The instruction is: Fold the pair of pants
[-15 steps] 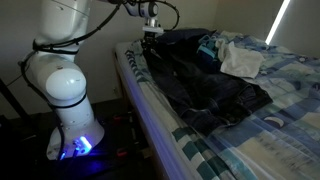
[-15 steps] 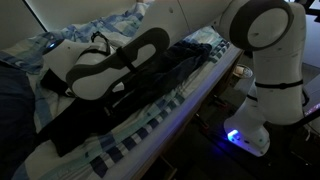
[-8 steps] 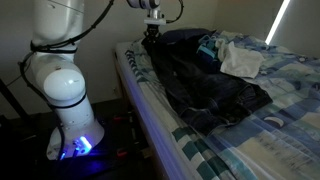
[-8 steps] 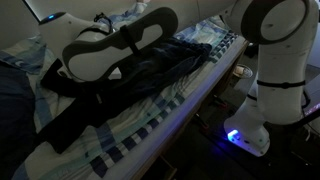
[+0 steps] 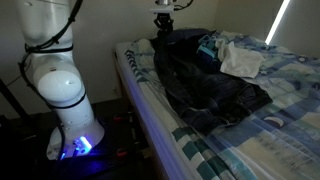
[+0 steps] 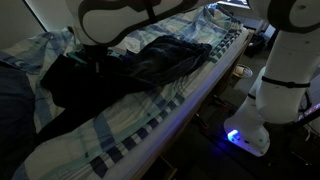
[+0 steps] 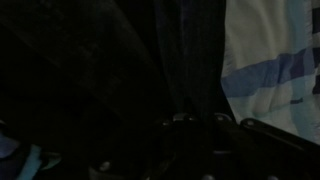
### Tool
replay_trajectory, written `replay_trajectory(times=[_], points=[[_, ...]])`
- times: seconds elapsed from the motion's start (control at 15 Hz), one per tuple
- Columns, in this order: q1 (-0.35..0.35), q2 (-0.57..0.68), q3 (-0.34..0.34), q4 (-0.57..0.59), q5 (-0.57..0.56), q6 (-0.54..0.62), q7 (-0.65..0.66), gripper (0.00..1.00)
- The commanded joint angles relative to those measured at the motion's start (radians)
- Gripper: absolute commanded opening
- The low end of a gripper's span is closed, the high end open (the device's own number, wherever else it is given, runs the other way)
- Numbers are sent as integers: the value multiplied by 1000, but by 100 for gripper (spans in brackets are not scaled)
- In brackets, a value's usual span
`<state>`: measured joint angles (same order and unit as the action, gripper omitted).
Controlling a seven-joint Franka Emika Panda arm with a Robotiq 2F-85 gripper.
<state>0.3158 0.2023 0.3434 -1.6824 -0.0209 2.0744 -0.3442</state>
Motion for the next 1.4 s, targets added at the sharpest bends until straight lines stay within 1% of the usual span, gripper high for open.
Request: replay_trajectory(times=[0.0, 0.13, 0.4, 0.8, 1.13, 1.33], points=[[-37, -132, -34, -134, 45, 74, 67, 2], [-51, -178, -54, -183, 54, 99, 98, 2], [-69, -288, -90, -297, 36, 141, 185, 2], [-97, -474, -132, -517, 44, 198, 319, 2], [-121, -585, -165, -651, 50, 190, 390, 2], [-126, -627, -177, -693, 52, 172, 394, 2]])
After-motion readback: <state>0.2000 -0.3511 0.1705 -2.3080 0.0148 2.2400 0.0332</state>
